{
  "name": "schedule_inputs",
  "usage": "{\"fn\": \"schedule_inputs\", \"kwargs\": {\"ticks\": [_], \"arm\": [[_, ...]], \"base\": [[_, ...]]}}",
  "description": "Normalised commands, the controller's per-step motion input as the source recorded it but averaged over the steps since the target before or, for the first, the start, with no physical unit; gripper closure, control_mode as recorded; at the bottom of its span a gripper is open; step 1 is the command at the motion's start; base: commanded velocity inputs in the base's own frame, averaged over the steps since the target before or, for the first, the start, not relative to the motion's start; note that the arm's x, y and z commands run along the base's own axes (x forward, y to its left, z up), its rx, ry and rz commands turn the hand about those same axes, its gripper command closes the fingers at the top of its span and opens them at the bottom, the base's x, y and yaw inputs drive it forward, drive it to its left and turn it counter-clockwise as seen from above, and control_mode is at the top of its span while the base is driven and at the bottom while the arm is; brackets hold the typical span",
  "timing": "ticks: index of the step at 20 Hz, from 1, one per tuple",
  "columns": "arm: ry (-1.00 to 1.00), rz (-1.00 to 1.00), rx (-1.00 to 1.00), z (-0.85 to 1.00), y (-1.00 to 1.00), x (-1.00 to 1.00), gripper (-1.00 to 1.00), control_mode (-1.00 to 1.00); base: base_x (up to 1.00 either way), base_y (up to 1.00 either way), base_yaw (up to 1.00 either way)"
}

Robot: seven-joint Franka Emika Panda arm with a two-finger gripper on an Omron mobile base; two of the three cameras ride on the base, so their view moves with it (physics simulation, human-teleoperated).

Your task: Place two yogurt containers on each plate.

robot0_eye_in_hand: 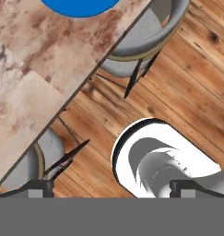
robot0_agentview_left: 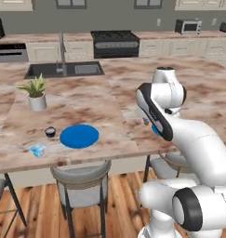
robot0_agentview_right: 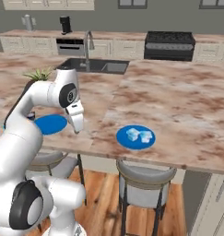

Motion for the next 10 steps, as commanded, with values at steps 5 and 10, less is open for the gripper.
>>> {"fn": "schedule_inputs", "kwargs": {"ticks": [5, 10], "arm": [[0.0, 0.0, 0.0, 0.0, 0.0, 0.0, -1.0, 1.0], [0.0, 0.0, 0.0, 0.0, 0.0, 0.0, -1.0, 1.0]], "base": [[0.02, 1.0, -0.01], [0.34, 0.87, -0.02]]}}
